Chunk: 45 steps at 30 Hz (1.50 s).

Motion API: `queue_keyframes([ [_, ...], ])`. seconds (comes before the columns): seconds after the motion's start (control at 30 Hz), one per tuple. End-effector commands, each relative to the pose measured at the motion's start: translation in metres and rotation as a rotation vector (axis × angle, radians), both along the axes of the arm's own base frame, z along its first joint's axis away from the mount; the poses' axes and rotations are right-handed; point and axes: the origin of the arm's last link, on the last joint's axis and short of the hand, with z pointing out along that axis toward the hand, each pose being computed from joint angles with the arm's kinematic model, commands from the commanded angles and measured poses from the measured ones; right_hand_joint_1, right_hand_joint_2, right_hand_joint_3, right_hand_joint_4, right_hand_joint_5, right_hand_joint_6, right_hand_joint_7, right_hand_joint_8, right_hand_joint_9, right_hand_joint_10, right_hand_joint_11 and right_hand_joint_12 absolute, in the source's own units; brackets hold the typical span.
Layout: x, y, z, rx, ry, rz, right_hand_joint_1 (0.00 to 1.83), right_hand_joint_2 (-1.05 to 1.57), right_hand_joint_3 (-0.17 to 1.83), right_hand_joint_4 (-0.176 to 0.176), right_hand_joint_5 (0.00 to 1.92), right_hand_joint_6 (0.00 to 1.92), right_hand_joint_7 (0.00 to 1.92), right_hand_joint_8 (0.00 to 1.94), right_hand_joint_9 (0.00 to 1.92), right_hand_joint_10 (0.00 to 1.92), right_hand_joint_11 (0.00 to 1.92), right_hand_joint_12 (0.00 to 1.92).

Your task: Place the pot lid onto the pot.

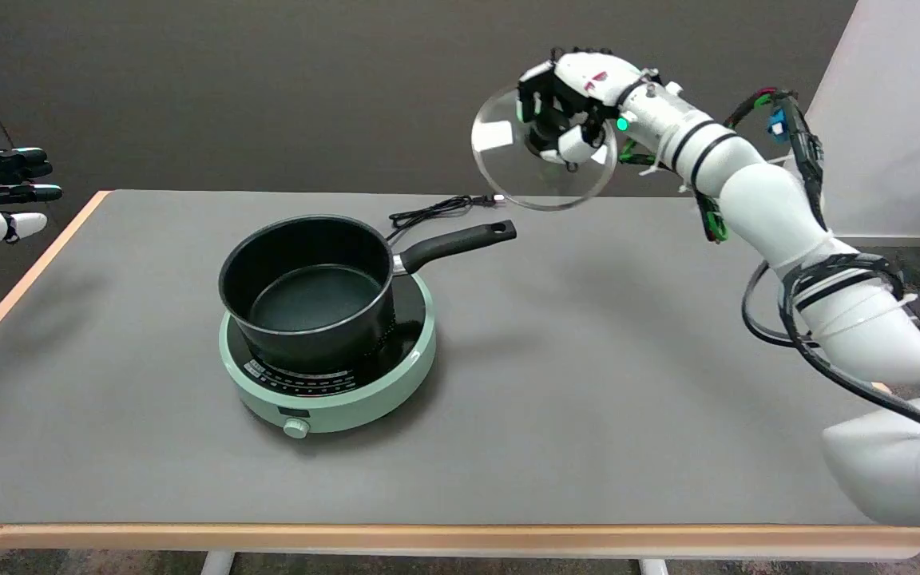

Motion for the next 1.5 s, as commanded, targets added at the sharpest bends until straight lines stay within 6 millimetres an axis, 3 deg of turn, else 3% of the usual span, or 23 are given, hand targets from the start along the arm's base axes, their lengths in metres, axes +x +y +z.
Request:
queue_keyframes([
  [0.03,0.048,0.002,-0.094,0.222,-0.014,0.132,1.48,0.95,0.6,0.167,0.68,1.13,0.75,1.45,0.67,1.79,0.57,1.8],
  [0.63,0.065,0.013,-0.189,0.453,-0.091,0.142,1.48,0.95,0.61,0.159,0.67,1.16,0.73,1.47,0.65,1.82,0.55,1.82],
  [0.67,0.065,0.013,-0.194,0.465,-0.094,0.141,1.49,0.87,0.75,0.172,0.63,1.24,0.77,1.46,0.7,1.8,0.52,1.89],
  [0.73,0.065,0.014,-0.204,0.484,-0.102,0.141,1.48,0.95,0.61,0.156,0.66,1.16,0.73,1.48,0.65,1.83,0.55,1.82],
  [0.97,0.063,0.018,-0.233,0.527,-0.076,0.136,1.48,0.96,0.6,0.153,0.66,1.16,0.72,1.48,0.64,1.83,0.54,1.83],
  [1.33,0.043,0.026,-0.26,0.589,-0.102,0.071,1.48,0.96,0.61,0.15,0.67,1.16,0.72,1.48,0.64,1.83,0.54,1.82],
  [1.4,0.039,0.027,-0.262,0.596,-0.109,0.057,1.49,0.89,0.72,0.166,0.64,1.22,0.76,1.47,0.69,1.82,0.52,1.88],
  [1.43,0.036,0.028,-0.263,0.602,-0.11,0.049,1.48,0.95,0.62,0.152,0.67,1.16,0.73,1.48,0.65,1.83,0.56,1.83],
  [1.5,0.034,0.03,-0.266,0.611,-0.108,0.038,1.48,0.92,0.65,0.159,0.67,1.17,0.75,1.46,0.67,1.82,0.59,1.85],
])
